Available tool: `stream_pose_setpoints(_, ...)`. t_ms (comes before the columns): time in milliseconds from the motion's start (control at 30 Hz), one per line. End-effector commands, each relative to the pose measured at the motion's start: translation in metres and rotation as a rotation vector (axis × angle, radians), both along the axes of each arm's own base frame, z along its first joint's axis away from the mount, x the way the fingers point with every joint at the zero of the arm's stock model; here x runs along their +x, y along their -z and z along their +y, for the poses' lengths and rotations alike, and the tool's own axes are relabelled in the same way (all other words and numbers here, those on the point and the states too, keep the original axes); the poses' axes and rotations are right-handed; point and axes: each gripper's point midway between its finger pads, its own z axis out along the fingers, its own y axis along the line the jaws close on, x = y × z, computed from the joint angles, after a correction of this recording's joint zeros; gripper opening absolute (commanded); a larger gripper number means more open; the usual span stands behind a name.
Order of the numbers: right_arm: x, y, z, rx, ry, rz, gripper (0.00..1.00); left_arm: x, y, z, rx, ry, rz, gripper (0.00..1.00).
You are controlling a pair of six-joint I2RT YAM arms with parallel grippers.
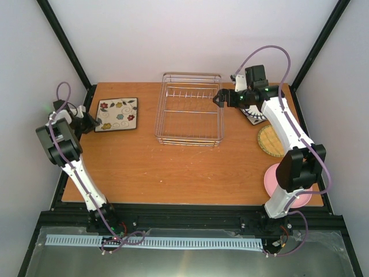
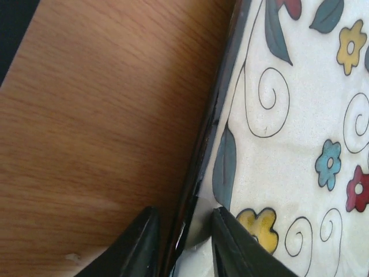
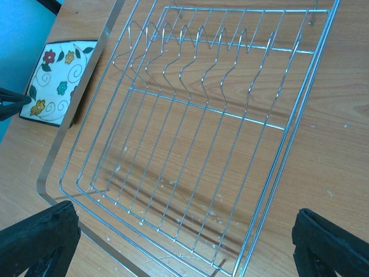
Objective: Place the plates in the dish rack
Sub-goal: Pick up the plate at the center of the board.
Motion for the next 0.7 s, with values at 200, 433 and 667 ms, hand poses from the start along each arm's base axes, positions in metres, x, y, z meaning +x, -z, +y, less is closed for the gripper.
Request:
stream_pose_setpoints(200, 0.003, 0.004, -0.006, -0.021, 0.022, 0.011, 1.00, -0.021, 0.038, -0.016, -0.074, 0.022, 0.124, 0.07)
stream_pose_setpoints(433, 0.002, 0.010, -0.004, -0.012, 0.018, 0.032, 1.00, -0.025, 0.029, -0.027, -0.111, 0.024, 0.097, 0.01)
stream_pose_setpoints(667, -0.001, 0.007, 0.007, 0.049, -0.023, 0.030, 1.00, -0.038, 0.001, -0.051, -0.203, 0.008, 0.014, 0.01)
